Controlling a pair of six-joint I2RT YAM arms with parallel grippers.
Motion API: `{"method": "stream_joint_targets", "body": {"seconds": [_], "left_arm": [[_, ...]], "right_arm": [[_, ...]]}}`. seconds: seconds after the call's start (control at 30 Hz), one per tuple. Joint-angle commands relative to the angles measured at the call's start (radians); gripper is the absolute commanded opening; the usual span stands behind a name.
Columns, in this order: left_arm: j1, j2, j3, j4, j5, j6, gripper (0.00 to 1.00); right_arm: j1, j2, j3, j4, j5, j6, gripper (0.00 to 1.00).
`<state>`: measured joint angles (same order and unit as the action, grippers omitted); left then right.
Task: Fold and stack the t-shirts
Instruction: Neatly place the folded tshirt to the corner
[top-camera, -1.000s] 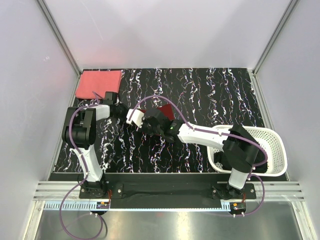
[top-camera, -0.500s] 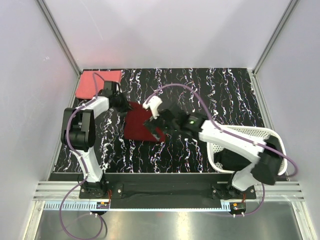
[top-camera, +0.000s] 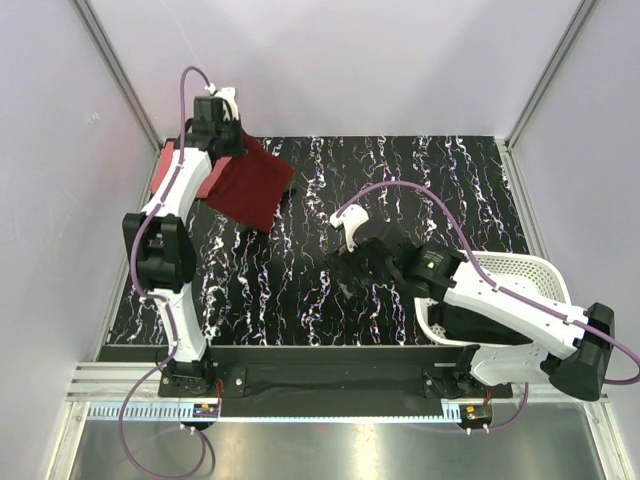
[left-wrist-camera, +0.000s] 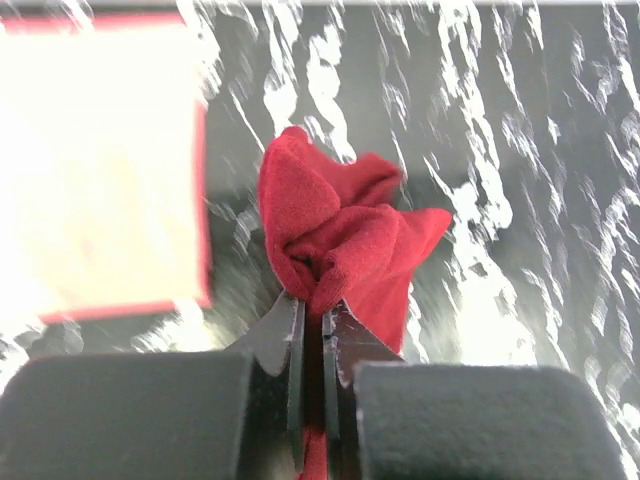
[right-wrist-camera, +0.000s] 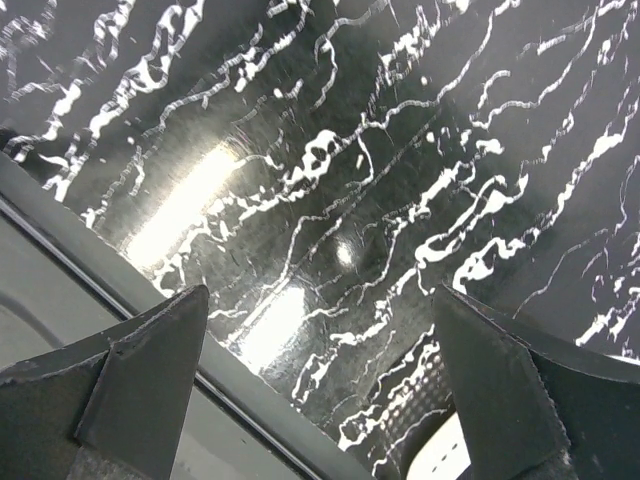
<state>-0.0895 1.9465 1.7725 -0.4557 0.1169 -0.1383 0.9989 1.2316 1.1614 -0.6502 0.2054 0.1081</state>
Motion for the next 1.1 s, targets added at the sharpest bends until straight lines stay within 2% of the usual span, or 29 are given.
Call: {"method": "stream_joint_targets", "body": {"seconds": [0.0,0.2,0.43,0.57,0.87,1.07], "left_arm": [[0.008,0.098,0.192,-0.052,-0.115,0.118,0.0],[0.014,0.238,0.435,-0.136,-0.177,0.131,0.0],[0.025,0.227,0.484,-0.119,-0.204,0.153,0.0],[0.062,0.258,0.576,-0.175,-0.134,0.14,0.0],[0.079,0.207,0.561,-0.161,-0.076,0.181,0.0],[0.089,0.232,0.633,-0.178,-0.031,0.174,0.0]], "right_arm": [[-0.014,0.002,-0.014,0.04,0.04,0.013,1.0],[-0.095,0.08,0.024,0.051,0.043,-0.042,1.0],[-0.198,0.117,0.044,0.07,-0.021,-0.048,1.0],[-0.217,0.131,0.047,0.066,-0.031,-0.047,1.0],[-0.25,0.16,0.072,0.064,-0.035,-0.076,1.0],[-0.266,0.184,0.092,0.064,-0.05,-0.087,1.0]]}}
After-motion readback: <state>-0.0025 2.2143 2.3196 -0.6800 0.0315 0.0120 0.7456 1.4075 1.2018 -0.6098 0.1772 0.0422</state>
